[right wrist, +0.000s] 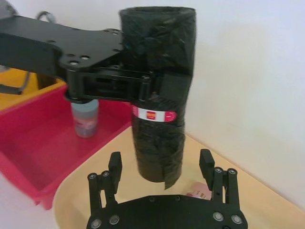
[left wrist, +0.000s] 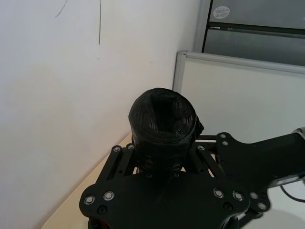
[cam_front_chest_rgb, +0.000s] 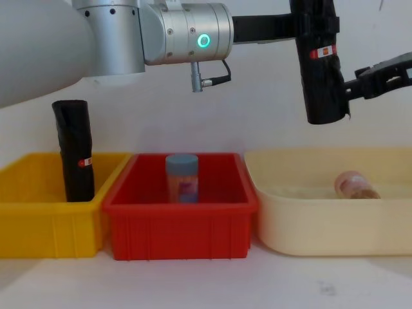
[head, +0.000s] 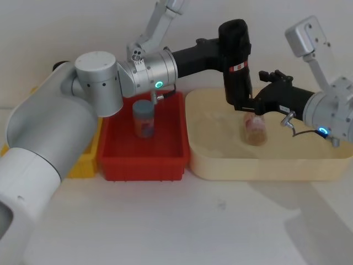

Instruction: Pick up the garbage bag with the one hand and transfer it to the other hand.

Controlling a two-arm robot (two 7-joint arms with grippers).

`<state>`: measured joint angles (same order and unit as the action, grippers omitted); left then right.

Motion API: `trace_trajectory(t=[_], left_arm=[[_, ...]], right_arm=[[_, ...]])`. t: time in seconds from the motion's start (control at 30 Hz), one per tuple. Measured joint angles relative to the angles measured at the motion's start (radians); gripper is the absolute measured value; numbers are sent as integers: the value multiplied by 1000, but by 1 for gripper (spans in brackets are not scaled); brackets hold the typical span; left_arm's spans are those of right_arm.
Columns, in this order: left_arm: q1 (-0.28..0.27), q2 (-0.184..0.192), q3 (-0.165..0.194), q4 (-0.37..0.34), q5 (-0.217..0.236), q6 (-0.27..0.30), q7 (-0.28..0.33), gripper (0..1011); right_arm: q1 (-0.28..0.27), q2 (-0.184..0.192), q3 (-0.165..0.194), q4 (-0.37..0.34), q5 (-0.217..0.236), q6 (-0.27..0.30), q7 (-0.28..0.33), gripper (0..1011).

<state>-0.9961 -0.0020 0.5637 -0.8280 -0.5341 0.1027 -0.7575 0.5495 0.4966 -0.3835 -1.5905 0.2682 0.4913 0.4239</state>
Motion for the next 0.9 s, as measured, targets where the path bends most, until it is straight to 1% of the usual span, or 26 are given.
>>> trace_trajectory(t=[0.2,0.33,0.73,0.9], left_arm=[[-1,-1,1,2,0,0,-1,354],[-1,-1,1,2,0,0,-1,354],[-2,-2,1,4,0,0,-2,354],[-2,-2,1,4,0,0,-2,354]], right_arm=[[9,-21,-8,17,-26,7,-42,1001],[18,-35,-15,31,-35,8,-50,1001],[50,-88,-32,82,-43,2,-51,1001],[59,-103,-35,98,-44,-2,-49,1001]])
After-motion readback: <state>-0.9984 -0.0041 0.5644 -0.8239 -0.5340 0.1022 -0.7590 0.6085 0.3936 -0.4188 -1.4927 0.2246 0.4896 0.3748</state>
